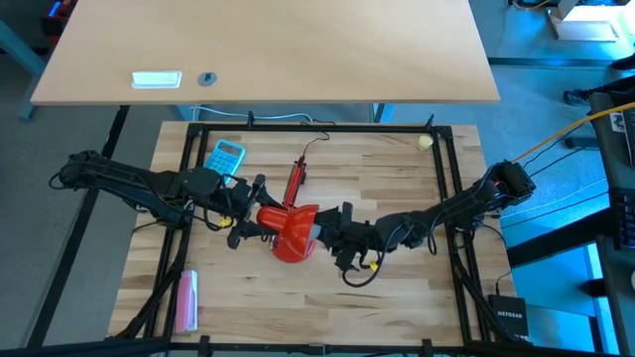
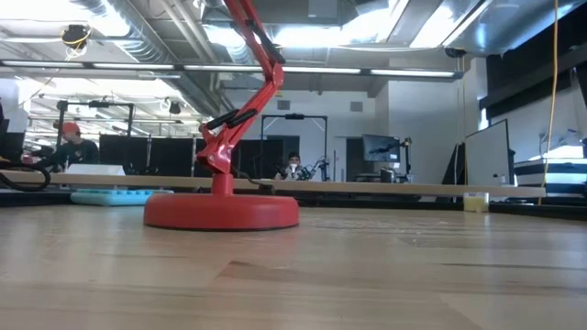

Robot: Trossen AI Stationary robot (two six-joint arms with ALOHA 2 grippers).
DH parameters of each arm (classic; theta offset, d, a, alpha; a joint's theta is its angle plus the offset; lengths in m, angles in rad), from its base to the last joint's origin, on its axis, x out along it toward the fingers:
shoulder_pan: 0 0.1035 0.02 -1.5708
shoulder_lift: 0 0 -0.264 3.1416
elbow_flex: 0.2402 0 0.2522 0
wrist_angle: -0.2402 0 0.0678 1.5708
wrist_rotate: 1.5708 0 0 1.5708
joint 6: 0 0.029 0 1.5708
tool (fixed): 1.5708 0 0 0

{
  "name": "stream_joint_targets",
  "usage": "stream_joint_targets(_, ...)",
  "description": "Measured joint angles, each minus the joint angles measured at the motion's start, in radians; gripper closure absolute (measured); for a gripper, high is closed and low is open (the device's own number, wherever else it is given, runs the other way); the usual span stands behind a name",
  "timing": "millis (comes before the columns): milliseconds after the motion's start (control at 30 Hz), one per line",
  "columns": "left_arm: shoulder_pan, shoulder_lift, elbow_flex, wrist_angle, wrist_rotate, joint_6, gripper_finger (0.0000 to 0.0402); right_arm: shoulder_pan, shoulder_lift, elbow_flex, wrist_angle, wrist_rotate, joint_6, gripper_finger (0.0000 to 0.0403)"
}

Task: Screw lightbulb
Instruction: Remove the lightbulb from the lamp

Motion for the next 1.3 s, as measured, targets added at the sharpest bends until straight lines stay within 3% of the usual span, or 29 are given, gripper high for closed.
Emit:
stream_joint_targets(167, 0.000, 0.000, 0.000, 0.000, 0.000, 0.000, 0.0149, 0.000, 0.000, 0.000, 0.000, -0.007, 0.052, 0.0152)
stream_joint_targets(333, 0.000, -0.001, 0.000, 0.000, 0.001, -0.010, 0.0149, 0.001, 0.000, 0.000, 0.000, -0.003, 0.165, 0.0155)
stream_joint_targets(667, 0.000, -0.001, 0.000, 0.006, 0.006, 0.006, 0.0149, 0.000, 0.000, -0.001, -0.008, -0.008, 0.629, 0.0164)
stream_joint_targets(867, 0.000, -0.001, 0.000, 0.004, 0.004, 0.006, 0.0149, 0.001, 0.000, 0.000, -0.059, 0.006, 0.635, 0.0158)
stream_joint_targets(1067, 0.000, 0.000, 0.000, 0.002, 0.003, 0.005, 0.0149, 0.001, 0.000, 0.001, -0.075, 0.018, 0.570, 0.0120)
stream_joint_targets(1300, 0.001, 0.000, 0.001, 0.002, -0.007, -0.003, 0.0149, 0.021, -0.002, 0.001, -0.049, 0.180, 0.397, 0.0087)
